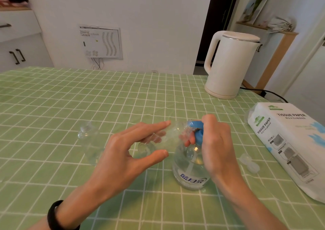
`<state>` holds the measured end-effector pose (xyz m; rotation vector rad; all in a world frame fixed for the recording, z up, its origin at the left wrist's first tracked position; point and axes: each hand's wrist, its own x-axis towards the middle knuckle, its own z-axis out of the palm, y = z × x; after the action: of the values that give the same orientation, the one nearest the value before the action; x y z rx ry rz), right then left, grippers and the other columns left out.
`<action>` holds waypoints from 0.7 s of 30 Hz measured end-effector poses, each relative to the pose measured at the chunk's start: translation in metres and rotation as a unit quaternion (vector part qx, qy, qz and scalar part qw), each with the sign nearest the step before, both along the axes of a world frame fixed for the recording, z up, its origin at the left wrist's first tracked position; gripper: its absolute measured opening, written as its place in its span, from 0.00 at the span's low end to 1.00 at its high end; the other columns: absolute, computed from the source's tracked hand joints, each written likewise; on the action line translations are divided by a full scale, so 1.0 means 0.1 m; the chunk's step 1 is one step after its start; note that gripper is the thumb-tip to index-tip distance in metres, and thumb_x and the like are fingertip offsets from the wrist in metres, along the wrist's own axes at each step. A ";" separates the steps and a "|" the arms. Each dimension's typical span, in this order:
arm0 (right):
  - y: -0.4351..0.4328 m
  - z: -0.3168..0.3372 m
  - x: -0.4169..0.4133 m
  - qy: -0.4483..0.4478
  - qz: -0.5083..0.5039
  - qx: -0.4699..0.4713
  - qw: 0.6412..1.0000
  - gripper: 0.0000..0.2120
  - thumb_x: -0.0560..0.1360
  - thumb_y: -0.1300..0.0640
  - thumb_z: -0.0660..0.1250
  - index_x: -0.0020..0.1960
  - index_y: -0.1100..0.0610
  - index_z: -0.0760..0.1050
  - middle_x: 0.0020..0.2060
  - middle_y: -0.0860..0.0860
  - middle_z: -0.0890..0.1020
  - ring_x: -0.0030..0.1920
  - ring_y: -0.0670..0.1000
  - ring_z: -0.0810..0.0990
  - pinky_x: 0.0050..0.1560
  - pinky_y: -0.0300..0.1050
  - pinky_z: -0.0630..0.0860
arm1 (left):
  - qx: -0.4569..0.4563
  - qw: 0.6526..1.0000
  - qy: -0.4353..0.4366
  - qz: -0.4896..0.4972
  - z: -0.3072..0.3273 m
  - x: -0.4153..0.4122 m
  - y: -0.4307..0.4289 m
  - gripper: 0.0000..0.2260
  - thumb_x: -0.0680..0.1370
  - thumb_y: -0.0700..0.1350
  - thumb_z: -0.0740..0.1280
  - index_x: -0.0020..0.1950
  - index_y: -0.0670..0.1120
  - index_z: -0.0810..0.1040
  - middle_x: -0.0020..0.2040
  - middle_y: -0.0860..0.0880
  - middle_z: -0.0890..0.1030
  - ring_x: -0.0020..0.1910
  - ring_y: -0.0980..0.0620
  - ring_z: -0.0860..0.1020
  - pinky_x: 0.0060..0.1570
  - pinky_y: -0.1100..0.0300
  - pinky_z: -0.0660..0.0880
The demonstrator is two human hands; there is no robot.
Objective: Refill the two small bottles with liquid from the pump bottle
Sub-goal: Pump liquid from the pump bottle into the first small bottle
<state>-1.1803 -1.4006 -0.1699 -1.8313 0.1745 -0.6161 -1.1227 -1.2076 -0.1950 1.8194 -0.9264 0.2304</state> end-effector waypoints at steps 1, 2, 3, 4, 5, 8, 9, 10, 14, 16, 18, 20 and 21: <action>0.00 0.00 0.00 0.000 0.000 -0.001 1.000 0.28 0.78 0.49 0.51 0.23 0.48 0.74 0.27 0.51 0.82 0.33 0.49 0.81 0.45 0.50 0.76 | 0.000 1.000 -0.002 0.000 0.00 0.00 0.00 0.26 0.73 0.57 0.75 0.71 0.59 0.78 0.57 0.62 0.85 0.56 0.55 0.85 0.58 0.57 0.80; 0.01 -0.01 0.00 0.001 -0.002 0.000 1.000 0.28 0.79 0.49 0.51 0.23 0.49 0.73 0.27 0.51 0.81 0.33 0.50 0.80 0.44 0.53 0.77 | -0.001 1.000 -0.002 -0.001 0.00 0.00 0.00 0.26 0.73 0.57 0.75 0.71 0.59 0.78 0.57 0.62 0.85 0.56 0.56 0.85 0.58 0.57 0.81; 0.02 -0.01 0.00 0.002 -0.004 0.003 1.000 0.28 0.79 0.47 0.51 0.23 0.49 0.72 0.26 0.51 0.81 0.33 0.53 0.80 0.44 0.57 0.78 | -0.003 1.000 -0.002 -0.001 0.00 0.00 0.00 0.26 0.73 0.57 0.75 0.71 0.59 0.78 0.57 0.62 0.85 0.56 0.56 0.85 0.58 0.58 0.81; 0.02 0.00 -0.01 0.004 -0.005 0.008 1.000 0.29 0.79 0.45 0.51 0.23 0.50 0.72 0.26 0.51 0.81 0.34 0.56 0.81 0.44 0.61 0.79 | -0.006 1.000 0.000 -0.001 0.01 0.00 0.00 0.26 0.73 0.57 0.74 0.71 0.59 0.78 0.58 0.63 0.85 0.56 0.57 0.85 0.58 0.59 0.81; 0.02 0.00 -0.01 0.006 -0.005 0.013 1.000 0.30 0.80 0.42 0.50 0.23 0.51 0.71 0.26 0.51 0.80 0.35 0.58 0.81 0.45 0.63 0.80 | -0.007 1.000 0.001 -0.002 0.01 -0.01 -0.01 0.26 0.73 0.57 0.74 0.71 0.60 0.78 0.58 0.63 0.85 0.56 0.57 0.85 0.58 0.60 0.80; 0.04 0.01 -0.01 0.011 -0.012 0.021 1.000 0.31 0.80 0.39 0.50 0.23 0.52 0.71 0.26 0.51 0.80 0.36 0.60 0.83 0.46 0.64 0.80 | -0.007 1.000 -0.001 -0.003 0.02 -0.02 -0.01 0.26 0.73 0.57 0.75 0.71 0.60 0.78 0.58 0.63 0.85 0.56 0.58 0.85 0.58 0.62 0.80; 0.04 0.01 -0.02 0.012 -0.011 0.023 1.000 0.31 0.80 0.39 0.50 0.23 0.51 0.71 0.26 0.51 0.80 0.36 0.61 0.82 0.46 0.65 0.80 | -0.007 1.000 -0.001 -0.003 0.02 -0.02 -0.01 0.26 0.73 0.57 0.74 0.71 0.60 0.78 0.58 0.64 0.85 0.56 0.58 0.85 0.58 0.62 0.80; 0.04 0.02 -0.02 0.011 -0.009 0.024 1.000 0.31 0.79 0.38 0.50 0.23 0.51 0.71 0.25 0.51 0.80 0.36 0.60 0.82 0.46 0.65 0.81 | -0.007 1.000 0.000 -0.004 0.03 -0.02 -0.01 0.26 0.73 0.57 0.74 0.71 0.60 0.78 0.58 0.63 0.85 0.56 0.58 0.85 0.59 0.63 0.80; 0.01 0.01 -0.01 0.000 0.001 0.014 1.000 0.29 0.79 0.46 0.51 0.22 0.48 0.73 0.25 0.49 0.80 0.34 0.51 0.82 0.43 0.52 0.78 | -0.005 1.000 0.000 -0.004 0.02 -0.01 -0.01 0.26 0.73 0.56 0.75 0.71 0.59 0.79 0.57 0.62 0.86 0.56 0.56 0.85 0.58 0.60 0.80; 0.00 -0.01 0.00 -0.007 0.006 0.005 1.000 0.28 0.79 0.49 0.51 0.22 0.49 0.74 0.27 0.51 0.81 0.33 0.48 0.81 0.43 0.47 0.75 | -0.001 1.000 -0.001 -0.002 0.01 0.00 -0.01 0.25 0.73 0.56 0.75 0.71 0.59 0.79 0.56 0.62 0.86 0.56 0.55 0.85 0.57 0.59 0.80; 0.00 -0.01 -0.01 -0.008 0.006 0.000 1.000 0.27 0.78 0.49 0.51 0.23 0.49 0.74 0.28 0.52 0.82 0.32 0.47 0.81 0.43 0.44 0.74 | -0.001 1.000 -0.001 -0.002 0.01 0.01 0.00 0.25 0.73 0.56 0.75 0.71 0.59 0.79 0.56 0.62 0.86 0.56 0.56 0.85 0.57 0.59 0.80; 0.00 -0.02 -0.01 -0.003 -0.002 0.000 1.000 0.28 0.79 0.48 0.51 0.23 0.50 0.73 0.27 0.51 0.82 0.32 0.49 0.81 0.41 0.48 0.75 | -0.003 1.000 0.001 -0.003 0.00 0.01 0.00 0.25 0.73 0.56 0.75 0.71 0.59 0.79 0.56 0.62 0.86 0.56 0.56 0.85 0.58 0.60 0.80; 0.01 -0.01 -0.02 0.002 -0.007 0.004 1.000 0.28 0.79 0.46 0.51 0.23 0.51 0.73 0.27 0.51 0.81 0.33 0.53 0.81 0.40 0.54 0.76 | -0.005 1.000 0.003 -0.004 0.00 0.01 0.00 0.25 0.73 0.56 0.75 0.70 0.59 0.79 0.57 0.62 0.86 0.56 0.56 0.85 0.58 0.60 0.80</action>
<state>-1.1819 -1.3996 -0.1713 -1.8254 0.1918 -0.6204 -1.1222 -1.2077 -0.1948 1.8054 -0.9265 0.2228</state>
